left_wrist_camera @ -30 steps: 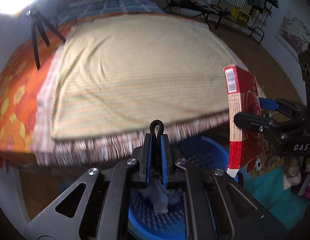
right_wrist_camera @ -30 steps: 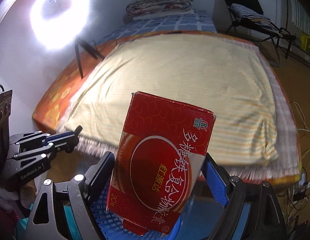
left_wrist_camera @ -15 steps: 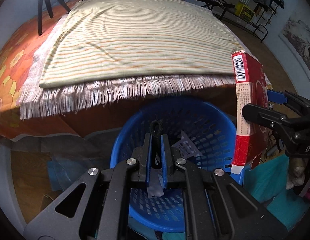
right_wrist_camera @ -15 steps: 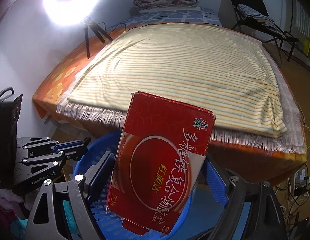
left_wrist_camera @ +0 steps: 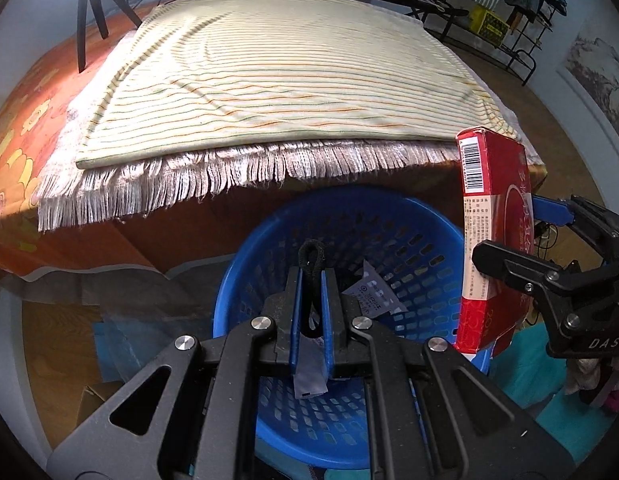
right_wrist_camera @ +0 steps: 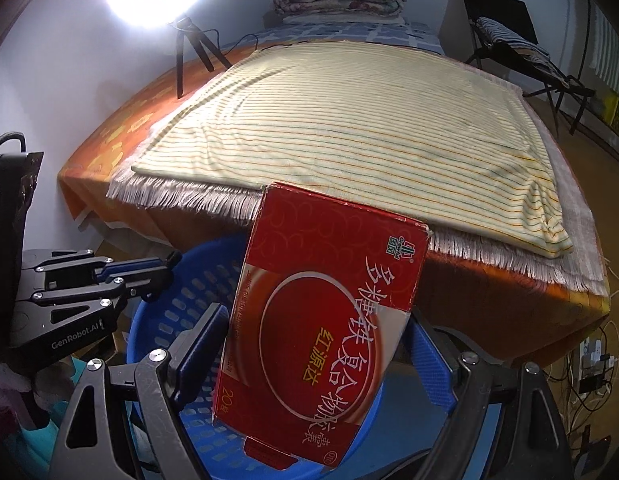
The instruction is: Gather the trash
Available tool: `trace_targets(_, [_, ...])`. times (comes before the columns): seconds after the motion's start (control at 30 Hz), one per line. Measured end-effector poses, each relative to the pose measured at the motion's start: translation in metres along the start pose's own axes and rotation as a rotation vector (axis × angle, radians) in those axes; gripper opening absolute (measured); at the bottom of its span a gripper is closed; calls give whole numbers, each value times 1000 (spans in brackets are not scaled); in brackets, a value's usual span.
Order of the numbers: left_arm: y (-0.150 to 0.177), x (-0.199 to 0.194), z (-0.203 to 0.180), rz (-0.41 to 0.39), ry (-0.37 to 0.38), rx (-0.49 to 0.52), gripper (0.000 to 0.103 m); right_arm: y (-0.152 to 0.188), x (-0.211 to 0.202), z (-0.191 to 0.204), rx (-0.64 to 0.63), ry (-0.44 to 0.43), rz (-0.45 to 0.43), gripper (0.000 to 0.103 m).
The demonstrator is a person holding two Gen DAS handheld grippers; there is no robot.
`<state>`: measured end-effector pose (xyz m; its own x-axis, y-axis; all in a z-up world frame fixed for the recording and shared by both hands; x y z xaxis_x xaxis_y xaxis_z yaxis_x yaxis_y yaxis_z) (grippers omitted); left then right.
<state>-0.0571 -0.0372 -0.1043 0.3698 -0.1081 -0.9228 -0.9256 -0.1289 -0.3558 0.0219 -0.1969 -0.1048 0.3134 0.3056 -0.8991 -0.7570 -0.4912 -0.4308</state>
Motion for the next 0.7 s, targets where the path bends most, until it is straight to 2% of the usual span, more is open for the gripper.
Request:
trace_targets(0.1, [0,2,1,5,-5,-4,13,0,1,-1,3,0,3,89])
trace_targets(0.17, [-1,2,2,-1,-5,-6,35,0,3,-1,8,-1,5,90])
trace_targets(0.33, [-4,2,5,-8,-5,-10,41,1,5,-4,18,-15,21,89])
trace_targets(0.43, [-4,3,5,-11,-12,-11,57,2,7,-5,17,-17,30,90])
trace_targets(0.7, [-6,4,9,-18,-32,-17,66,2,10,-8,30,-20,40,91])
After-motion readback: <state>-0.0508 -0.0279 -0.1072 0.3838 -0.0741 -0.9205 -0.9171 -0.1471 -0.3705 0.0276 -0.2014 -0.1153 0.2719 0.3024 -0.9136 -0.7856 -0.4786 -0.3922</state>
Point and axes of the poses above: each gripper's, at about its wrist camera, not at the fingertips, and x roughly the way its jaws point, z to its left, y to its underside, the point moved 2 cm from there along x, roughly the way its jaws point, and after that the axes turned 7 degrees about z, right-handed, at the moved point
